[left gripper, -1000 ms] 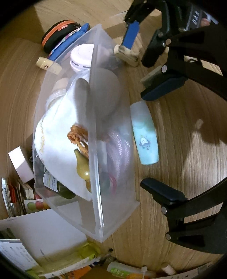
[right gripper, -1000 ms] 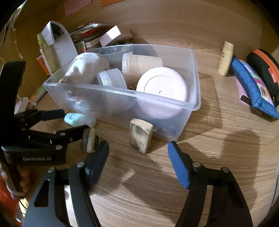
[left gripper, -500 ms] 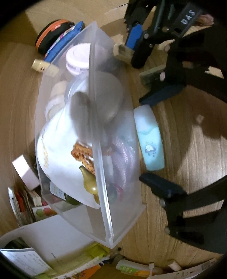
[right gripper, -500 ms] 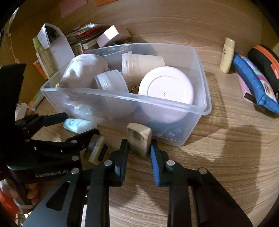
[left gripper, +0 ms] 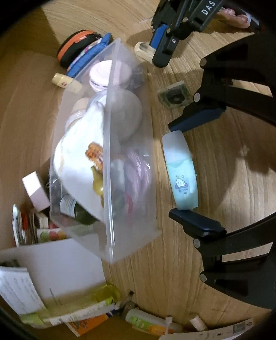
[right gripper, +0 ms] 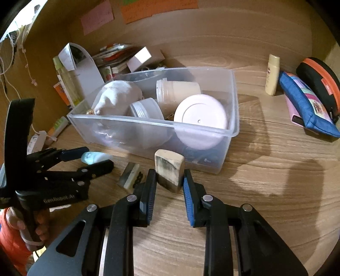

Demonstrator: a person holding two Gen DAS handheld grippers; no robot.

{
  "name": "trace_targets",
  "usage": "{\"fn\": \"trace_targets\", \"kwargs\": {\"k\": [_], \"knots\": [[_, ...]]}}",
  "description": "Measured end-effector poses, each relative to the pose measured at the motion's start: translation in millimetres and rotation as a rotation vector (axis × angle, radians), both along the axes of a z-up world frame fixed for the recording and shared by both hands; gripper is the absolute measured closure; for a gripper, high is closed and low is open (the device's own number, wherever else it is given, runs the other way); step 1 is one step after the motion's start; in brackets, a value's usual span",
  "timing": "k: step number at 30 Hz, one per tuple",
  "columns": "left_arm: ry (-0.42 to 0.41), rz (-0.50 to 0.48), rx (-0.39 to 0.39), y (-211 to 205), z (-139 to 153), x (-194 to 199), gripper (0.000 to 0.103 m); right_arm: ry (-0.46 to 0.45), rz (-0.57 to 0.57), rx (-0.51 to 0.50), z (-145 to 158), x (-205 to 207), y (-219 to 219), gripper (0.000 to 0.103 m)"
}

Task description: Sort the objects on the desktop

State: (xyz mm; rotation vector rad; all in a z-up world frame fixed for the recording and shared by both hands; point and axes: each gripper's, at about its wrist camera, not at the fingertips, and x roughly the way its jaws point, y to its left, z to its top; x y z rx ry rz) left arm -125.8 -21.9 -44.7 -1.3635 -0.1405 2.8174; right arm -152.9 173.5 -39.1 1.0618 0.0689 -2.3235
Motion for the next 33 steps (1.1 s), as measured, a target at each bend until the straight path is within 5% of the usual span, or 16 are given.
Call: {"fn": "trace_targets", "kwargs": {"k": [18, 33], "knots": [[0.158, 0.043, 0.063, -26, 52, 28, 0.030, 0.098, 0.013, -0.050, 37, 11, 4, 0.081], [0.270, 0.052, 0.056, -37, 90, 9, 0.030, 0.127, 0.012, -0.048, 48, -11, -8, 0.081]]}}
